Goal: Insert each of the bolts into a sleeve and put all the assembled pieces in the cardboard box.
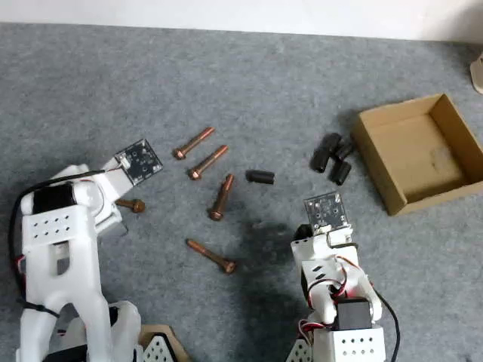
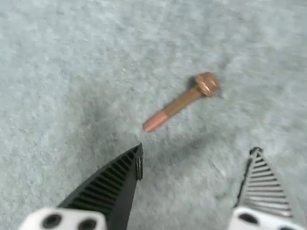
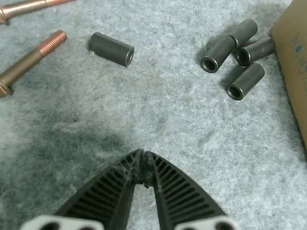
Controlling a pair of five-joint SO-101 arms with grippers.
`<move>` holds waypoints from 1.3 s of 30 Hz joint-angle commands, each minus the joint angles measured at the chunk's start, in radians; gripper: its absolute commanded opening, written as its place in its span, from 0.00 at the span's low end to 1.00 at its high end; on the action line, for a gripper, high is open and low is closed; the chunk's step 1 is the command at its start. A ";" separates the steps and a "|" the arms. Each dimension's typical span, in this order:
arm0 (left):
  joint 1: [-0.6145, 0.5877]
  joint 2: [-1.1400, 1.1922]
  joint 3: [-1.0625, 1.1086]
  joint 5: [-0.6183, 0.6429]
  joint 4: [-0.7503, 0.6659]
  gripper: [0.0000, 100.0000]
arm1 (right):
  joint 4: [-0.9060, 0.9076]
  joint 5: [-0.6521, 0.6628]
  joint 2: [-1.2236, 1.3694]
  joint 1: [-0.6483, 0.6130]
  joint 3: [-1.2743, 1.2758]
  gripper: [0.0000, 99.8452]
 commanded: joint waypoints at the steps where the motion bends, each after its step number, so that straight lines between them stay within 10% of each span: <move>1: 0.013 -0.030 0.111 -0.038 -0.183 0.32 | -0.019 -0.003 -0.007 -0.008 0.104 0.01; 17: 0.068 -0.022 0.225 -0.486 -0.262 0.32 | -0.019 -0.002 -0.008 -0.010 0.104 0.01; 39: 0.143 0.446 -0.334 -0.488 0.178 0.18 | -0.024 -0.002 -0.008 -0.010 0.104 0.01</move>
